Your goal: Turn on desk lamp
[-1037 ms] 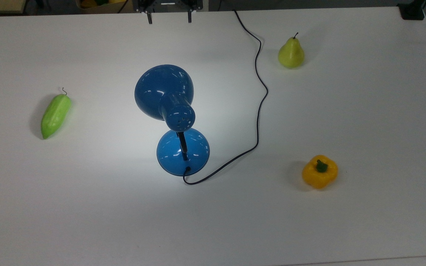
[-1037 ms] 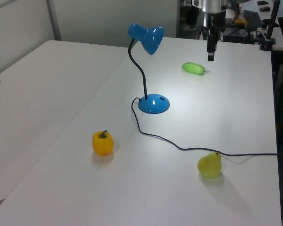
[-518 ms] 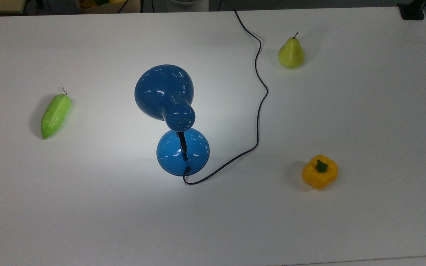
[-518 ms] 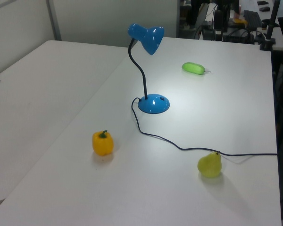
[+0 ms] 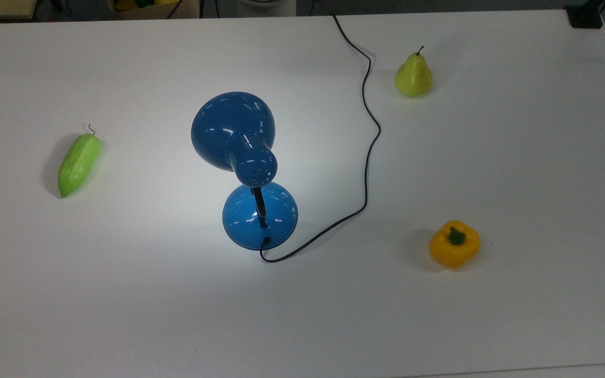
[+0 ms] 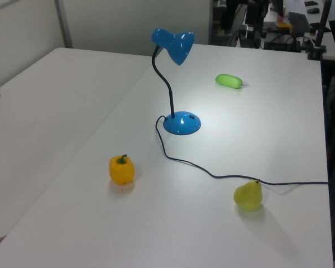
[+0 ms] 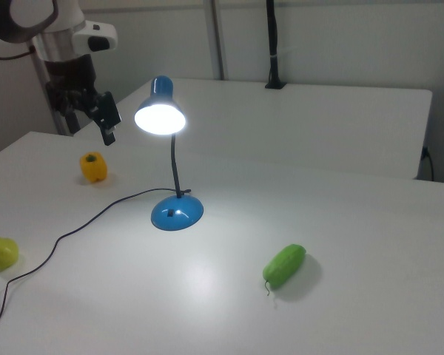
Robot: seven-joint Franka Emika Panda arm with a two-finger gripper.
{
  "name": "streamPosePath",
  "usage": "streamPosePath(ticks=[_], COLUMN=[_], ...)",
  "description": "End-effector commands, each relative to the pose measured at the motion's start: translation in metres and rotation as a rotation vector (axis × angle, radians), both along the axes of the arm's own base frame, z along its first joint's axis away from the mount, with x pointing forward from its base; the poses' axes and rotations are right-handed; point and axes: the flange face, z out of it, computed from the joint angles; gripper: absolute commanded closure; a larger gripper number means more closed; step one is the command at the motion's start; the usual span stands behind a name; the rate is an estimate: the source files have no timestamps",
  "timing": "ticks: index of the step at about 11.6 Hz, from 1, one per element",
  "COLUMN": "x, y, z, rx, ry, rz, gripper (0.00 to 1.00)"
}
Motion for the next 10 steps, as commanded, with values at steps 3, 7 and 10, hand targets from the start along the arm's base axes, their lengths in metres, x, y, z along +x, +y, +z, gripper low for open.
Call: streamPosePath(ticks=[3, 7, 10], x=[0.028, 0.027, 0.025], y=[0.006, 0.030, 0.038], z=[-0.018, -0.033, -0.036], rx=[-0.003, -0.012, -0.018], ry=[-0.078, -0.052, -0.048], rz=[0.094, 0.137, 0.204], gripper=[0.00, 0.00, 0.00])
